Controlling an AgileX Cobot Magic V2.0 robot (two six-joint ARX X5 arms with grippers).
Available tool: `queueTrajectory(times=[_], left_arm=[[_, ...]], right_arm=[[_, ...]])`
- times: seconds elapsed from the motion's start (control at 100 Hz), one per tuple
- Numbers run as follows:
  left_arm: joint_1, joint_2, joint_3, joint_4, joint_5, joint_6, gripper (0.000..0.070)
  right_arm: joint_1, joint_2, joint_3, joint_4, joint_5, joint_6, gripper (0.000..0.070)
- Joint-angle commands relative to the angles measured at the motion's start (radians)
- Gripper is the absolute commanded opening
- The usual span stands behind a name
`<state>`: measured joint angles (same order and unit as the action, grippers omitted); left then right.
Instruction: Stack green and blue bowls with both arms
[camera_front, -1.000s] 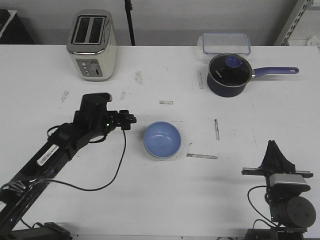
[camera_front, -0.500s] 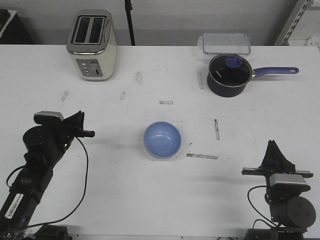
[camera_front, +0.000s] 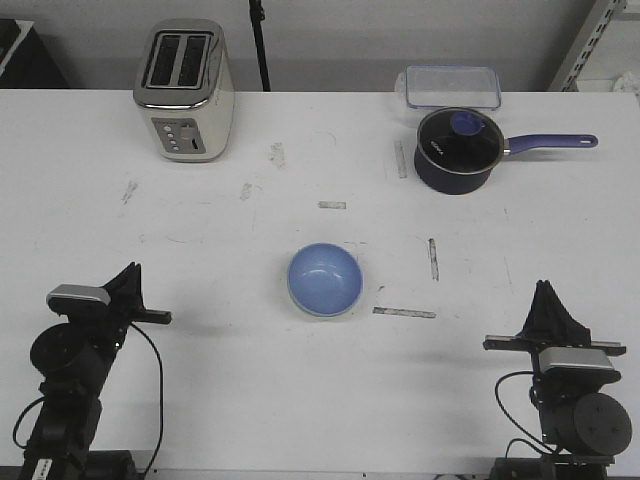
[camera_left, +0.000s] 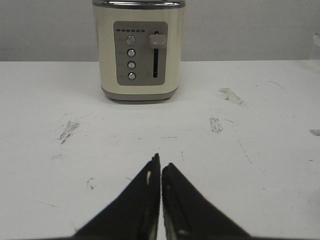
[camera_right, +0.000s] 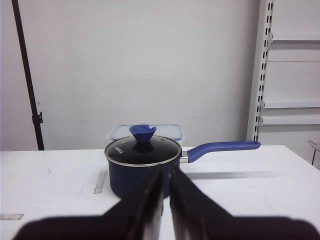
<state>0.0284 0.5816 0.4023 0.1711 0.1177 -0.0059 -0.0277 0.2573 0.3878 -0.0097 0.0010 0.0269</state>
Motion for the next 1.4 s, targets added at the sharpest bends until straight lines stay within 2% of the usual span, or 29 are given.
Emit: queueTrajectory(times=[0.0, 0.22, 0.6, 0.87, 1.09, 1.39], left_arm=[[0.0, -0.032, -0.016, 0.009, 0.002, 0.015, 0.0001], [-0.001, -0.115, -0.038, -0.037, 0.003, 0.013, 0.0001], [-0.003, -0.195, -0.04, -0.041, 0.0, 0.013, 0.0001], [-0.061, -0.239, -0.085, -0.037, -0.136, 0.021, 0.0001], [-0.061, -0.342, -0.196, 0.05, -0.117, 0.021, 0.0001], [-0.061, -0.49, -0.302, 0.037, -0.11, 0.021, 0.0001]], right_arm=[[0.0, -0.002, 0.002, 0.01, -0.001, 0.01, 0.0014], [0.0, -0.002, 0.002, 0.01, 0.0, 0.01, 0.0014], [0.0, -0.002, 0.002, 0.01, 0.0, 0.01, 0.0014], [0.0, -0.002, 0.002, 0.01, 0.0, 0.01, 0.0014], [0.0, -0.002, 0.002, 0.01, 0.0, 0.01, 0.0014], [0.0, -0.002, 0.002, 0.01, 0.0, 0.01, 0.0014]])
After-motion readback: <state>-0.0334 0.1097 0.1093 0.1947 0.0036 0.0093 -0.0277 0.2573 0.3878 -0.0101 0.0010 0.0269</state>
